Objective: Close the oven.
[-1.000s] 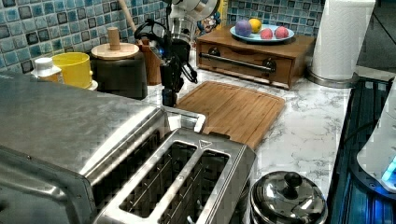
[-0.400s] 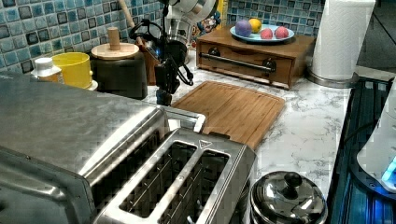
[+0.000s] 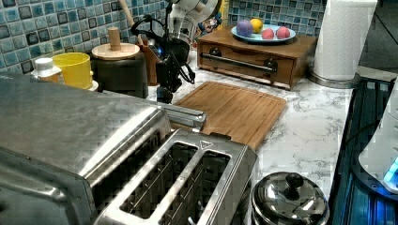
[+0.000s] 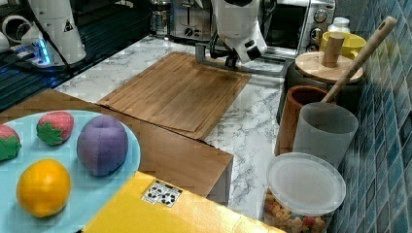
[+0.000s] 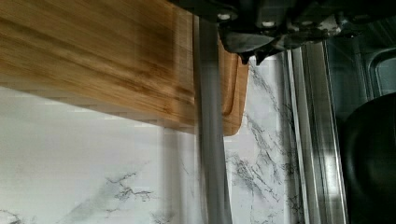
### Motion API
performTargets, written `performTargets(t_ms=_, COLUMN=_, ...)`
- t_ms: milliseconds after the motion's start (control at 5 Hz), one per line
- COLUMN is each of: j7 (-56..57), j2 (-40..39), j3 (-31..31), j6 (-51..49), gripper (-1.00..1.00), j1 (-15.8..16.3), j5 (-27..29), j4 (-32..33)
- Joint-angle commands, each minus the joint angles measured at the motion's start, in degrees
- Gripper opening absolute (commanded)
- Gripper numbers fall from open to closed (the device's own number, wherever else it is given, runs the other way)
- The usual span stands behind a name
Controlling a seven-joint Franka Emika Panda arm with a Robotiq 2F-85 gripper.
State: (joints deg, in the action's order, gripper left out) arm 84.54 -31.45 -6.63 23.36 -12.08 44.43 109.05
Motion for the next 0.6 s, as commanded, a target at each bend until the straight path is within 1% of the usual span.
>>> performTargets(t_ms=200, j7=-5.1, j2=12.9, j3=-8.8, j6=-1.5, gripper=-1.0, j1=7.7, j5=0.8, j4=-4.6)
performTargets(t_ms=400, j7=-8.6, j2=15.7, j3=-9.0, j6=1.7, gripper=-1.0, j1=10.3, j5=-2.2, j4=-4.2)
performTargets(t_ms=600, j7=-17.8, j2=16.8, j3=-8.3, j6=6.8, gripper=-1.0, j1=15.2, j5=-12.1, j4=-3.9)
